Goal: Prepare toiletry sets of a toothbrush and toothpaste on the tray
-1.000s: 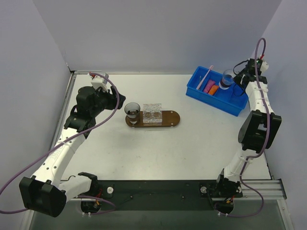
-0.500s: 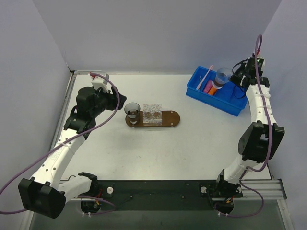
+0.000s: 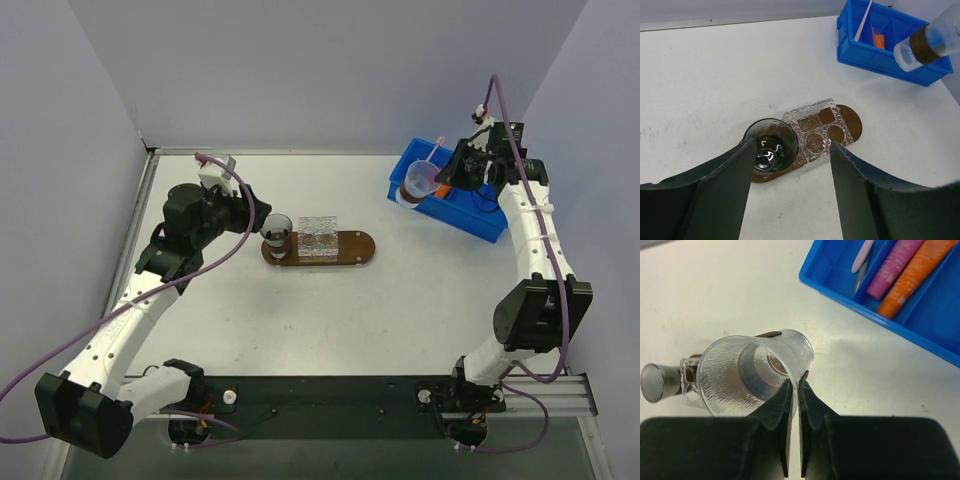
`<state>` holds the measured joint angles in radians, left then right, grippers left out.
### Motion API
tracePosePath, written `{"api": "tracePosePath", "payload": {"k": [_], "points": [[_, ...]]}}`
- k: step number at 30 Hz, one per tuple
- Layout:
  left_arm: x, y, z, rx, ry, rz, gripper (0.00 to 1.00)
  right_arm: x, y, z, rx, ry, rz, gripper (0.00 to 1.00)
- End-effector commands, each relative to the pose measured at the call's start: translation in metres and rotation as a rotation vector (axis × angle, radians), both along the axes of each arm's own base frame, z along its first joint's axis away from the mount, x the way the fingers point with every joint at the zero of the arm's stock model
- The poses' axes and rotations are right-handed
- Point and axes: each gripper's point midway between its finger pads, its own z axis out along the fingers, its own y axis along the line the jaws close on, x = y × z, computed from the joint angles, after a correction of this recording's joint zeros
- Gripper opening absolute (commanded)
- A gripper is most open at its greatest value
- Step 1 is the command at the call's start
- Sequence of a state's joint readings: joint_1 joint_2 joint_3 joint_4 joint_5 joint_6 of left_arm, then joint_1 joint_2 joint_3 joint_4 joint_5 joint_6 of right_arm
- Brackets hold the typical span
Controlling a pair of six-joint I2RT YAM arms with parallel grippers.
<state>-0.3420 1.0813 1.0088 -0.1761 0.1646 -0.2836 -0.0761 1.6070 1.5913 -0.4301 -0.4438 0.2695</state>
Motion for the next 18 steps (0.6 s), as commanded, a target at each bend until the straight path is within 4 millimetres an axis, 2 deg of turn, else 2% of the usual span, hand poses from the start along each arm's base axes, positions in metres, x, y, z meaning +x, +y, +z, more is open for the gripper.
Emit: {"api": "tracePosePath", "payload": {"k": [1, 8, 10, 14, 18], "points": [[-0.004, -0.006, 0.031, -0.02, -0.088, -0.028, 0.7, -0.024, 0.026, 0.035, -0.039, -0.075, 0.179, 0.0], [-0.007, -0.01, 0.032, -0.02, -0.092, -0.044, 0.7, -0.046, 0.036, 0.022, -0.106, -0.067, 0.262, 0.0], [-0.009, -0.014, 0.033, -0.024, -0.094, -0.062, 0.7, -0.053, 0.048, 0.017, -0.14, -0.073, 0.323, 0.0], [-0.016, -0.028, 0.036, -0.017, -0.113, -0.141, 0.7, -0.061, 0.062, 0.011, -0.158, -0.078, 0.405, 0.0], [-0.03, -0.059, 0.032, -0.021, -0.091, -0.255, 0.7, -0.072, 0.08, 0.004, -0.226, -0.085, 0.489, 0.0]]}}
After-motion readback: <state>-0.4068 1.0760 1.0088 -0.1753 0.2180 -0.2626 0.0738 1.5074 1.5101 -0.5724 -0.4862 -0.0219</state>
